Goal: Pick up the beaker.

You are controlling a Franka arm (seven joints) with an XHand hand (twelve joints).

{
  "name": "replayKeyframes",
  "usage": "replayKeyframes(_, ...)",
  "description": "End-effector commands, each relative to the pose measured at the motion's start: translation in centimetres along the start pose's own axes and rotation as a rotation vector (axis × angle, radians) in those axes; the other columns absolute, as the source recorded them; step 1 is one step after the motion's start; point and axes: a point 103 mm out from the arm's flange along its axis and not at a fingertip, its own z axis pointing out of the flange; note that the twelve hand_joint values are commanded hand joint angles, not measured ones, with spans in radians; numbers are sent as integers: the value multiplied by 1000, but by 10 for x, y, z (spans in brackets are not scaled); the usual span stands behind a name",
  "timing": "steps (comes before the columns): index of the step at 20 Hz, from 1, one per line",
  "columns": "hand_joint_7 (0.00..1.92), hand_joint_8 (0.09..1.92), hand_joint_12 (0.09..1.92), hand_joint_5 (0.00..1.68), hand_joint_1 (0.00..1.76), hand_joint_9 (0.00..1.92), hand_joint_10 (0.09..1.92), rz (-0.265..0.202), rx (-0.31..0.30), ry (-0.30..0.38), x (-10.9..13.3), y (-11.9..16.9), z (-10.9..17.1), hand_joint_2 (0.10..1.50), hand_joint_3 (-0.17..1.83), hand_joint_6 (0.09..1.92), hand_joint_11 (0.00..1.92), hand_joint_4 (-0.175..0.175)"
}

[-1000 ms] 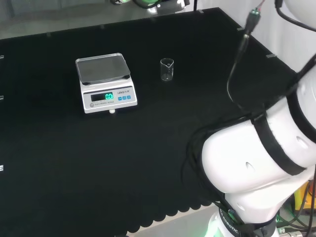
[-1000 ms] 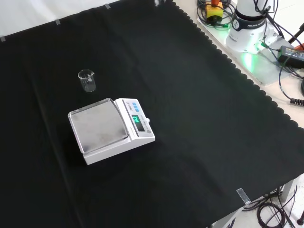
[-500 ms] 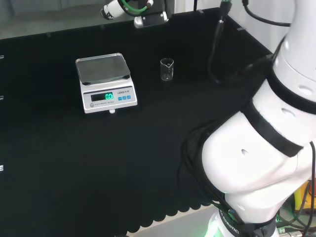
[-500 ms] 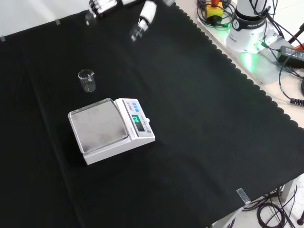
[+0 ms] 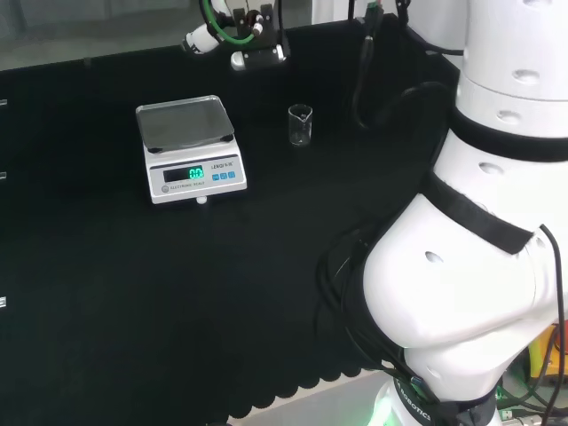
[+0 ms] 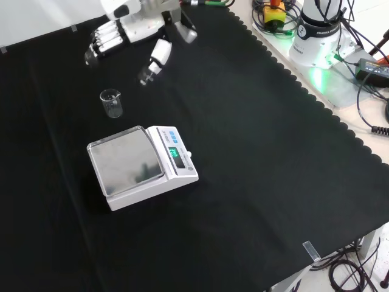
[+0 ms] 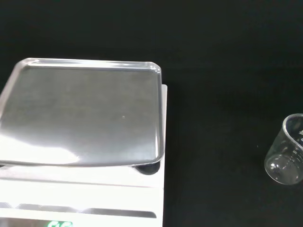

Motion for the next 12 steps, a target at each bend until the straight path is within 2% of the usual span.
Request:
replayKeyframes(1, 0, 480, 1531, 182, 370, 0, 739, 65, 1, -9, -18, 55, 26, 936, 273, 87, 64, -119)
replayKeyframes(7, 0, 476, 1533, 188, 386, 0, 732, 116, 29, -26, -38, 85, 40, 934, 271, 87, 62, -120)
replayKeyframes(12, 0, 478, 1534, 197, 396, 0, 729, 160, 64, -52, -58, 97, 52, 932, 269, 87, 60, -120)
